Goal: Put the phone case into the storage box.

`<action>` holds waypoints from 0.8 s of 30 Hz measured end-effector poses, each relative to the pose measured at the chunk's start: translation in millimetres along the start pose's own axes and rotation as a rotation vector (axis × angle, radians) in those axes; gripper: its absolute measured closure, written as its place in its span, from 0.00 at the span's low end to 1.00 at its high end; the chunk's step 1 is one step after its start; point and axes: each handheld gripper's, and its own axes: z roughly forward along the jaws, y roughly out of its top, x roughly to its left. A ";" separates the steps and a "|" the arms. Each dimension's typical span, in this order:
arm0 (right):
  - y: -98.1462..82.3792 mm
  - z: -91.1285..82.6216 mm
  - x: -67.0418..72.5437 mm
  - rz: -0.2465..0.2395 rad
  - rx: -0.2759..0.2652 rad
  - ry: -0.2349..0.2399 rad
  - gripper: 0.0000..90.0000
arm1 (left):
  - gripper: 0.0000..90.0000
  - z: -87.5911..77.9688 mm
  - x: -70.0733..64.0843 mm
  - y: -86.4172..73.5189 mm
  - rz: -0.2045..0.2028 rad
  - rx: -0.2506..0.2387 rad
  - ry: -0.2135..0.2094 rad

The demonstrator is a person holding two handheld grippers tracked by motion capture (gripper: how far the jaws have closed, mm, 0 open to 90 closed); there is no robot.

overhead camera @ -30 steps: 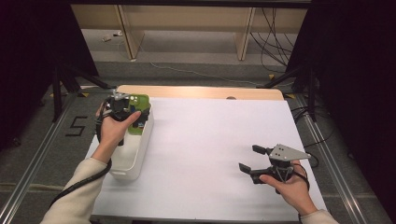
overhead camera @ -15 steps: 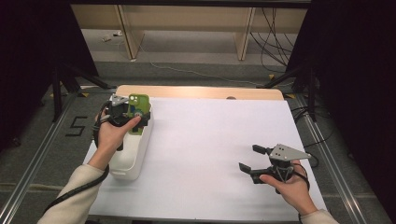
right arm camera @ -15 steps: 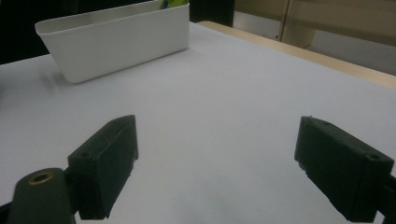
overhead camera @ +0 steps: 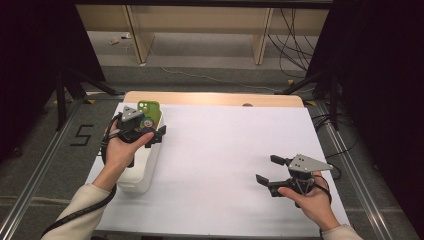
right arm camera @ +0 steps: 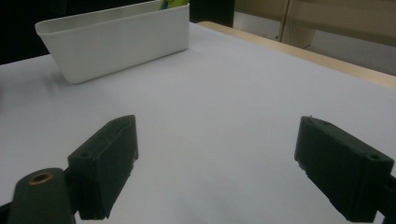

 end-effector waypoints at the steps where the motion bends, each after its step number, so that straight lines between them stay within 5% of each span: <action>1: 0.1 -0.1 0.1 0.000 0.000 0.000 0.16 | 0.00 -0.9 -2.0 -0.3 0.000 -0.001 -0.008; 24: 0.2 -0.4 0.1 0.000 0.000 0.001 0.16 | 0.00 -13.3 -43.0 -12.2 0.104 -0.013 -0.140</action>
